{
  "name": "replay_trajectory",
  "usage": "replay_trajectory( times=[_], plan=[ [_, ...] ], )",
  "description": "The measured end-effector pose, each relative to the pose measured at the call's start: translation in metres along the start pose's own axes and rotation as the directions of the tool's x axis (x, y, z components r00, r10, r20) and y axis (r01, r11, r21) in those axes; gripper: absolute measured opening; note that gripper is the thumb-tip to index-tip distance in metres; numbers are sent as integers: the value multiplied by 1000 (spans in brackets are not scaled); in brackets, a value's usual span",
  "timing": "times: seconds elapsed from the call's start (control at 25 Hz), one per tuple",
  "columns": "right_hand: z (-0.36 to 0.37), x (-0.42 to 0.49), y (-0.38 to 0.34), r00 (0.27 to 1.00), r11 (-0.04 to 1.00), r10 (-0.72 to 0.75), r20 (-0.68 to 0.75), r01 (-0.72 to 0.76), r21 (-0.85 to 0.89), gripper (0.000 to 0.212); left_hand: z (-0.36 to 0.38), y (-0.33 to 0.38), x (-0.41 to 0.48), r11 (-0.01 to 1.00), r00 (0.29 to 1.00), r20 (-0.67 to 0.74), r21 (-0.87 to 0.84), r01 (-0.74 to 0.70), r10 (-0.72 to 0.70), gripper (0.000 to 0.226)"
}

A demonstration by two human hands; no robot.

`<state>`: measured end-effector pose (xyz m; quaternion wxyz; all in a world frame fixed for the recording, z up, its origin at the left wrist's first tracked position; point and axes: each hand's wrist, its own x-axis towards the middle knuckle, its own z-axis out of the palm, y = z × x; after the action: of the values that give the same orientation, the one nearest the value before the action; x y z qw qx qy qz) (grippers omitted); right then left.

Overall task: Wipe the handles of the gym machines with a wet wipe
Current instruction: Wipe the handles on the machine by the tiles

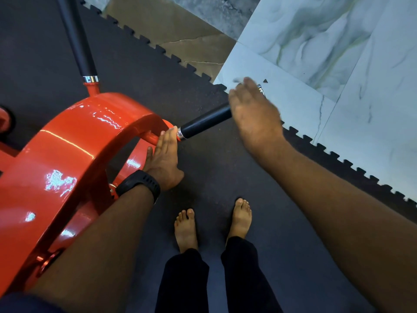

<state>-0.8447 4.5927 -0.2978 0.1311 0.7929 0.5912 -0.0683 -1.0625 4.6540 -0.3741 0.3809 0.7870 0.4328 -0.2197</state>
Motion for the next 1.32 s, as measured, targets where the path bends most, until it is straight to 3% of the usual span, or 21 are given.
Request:
replay_trajectory(
  times=[0.08,0.2,0.28,0.44,0.52,0.6,0.72,0.84,0.96,1.0,1.12,1.28,1.32],
  plan=[
    [1,1,-3,998,998,54,-20,-53,26,69,0,0,0,1000,1000,-4,-1,8,-8,122],
    [3,-2,-14,997,997,-63,43,64,-35,72,0,4,1,1000,1000,-10,-22,14,-14,122],
    [4,5,-19,998,999,-43,40,42,25,65,1,4,0,1000,1000,-14,-14,11,-11,120],
    [7,1,-37,976,974,-209,64,214,-73,66,1,4,1,999,1000,1,-28,24,-24,120],
    [6,8,-34,992,992,-116,46,118,-49,71,-1,4,1,999,1000,1,-43,22,-22,121],
    [4,6,-40,992,990,-119,27,121,-73,76,0,4,1,999,1000,-6,-32,18,-18,120],
    [6,0,-49,945,935,-304,124,321,-153,79,1,4,0,999,1000,-7,-43,16,-17,117],
    [3,14,-54,974,968,-201,105,214,-132,68,0,5,-1,999,1000,-11,-31,11,-12,117],
    [1,14,-78,918,900,-319,237,372,-227,61,-1,5,-2,999,1000,1,-41,7,-7,115],
    [0,20,-74,920,911,-302,251,356,-209,57,0,6,-2,999,1000,-8,-47,4,-4,115],
    [-21,45,-57,951,983,-109,290,148,-113,48,-1,4,-3,1000,1000,-23,-24,-6,6,116],
    [-24,41,-81,898,958,-218,383,271,-91,42,1,6,-4,1000,1000,-19,-19,16,-16,116],
    [-27,47,-73,898,969,-184,399,234,-80,41,0,6,-4,1000,1000,-20,-18,16,-17,116]
  ],
)
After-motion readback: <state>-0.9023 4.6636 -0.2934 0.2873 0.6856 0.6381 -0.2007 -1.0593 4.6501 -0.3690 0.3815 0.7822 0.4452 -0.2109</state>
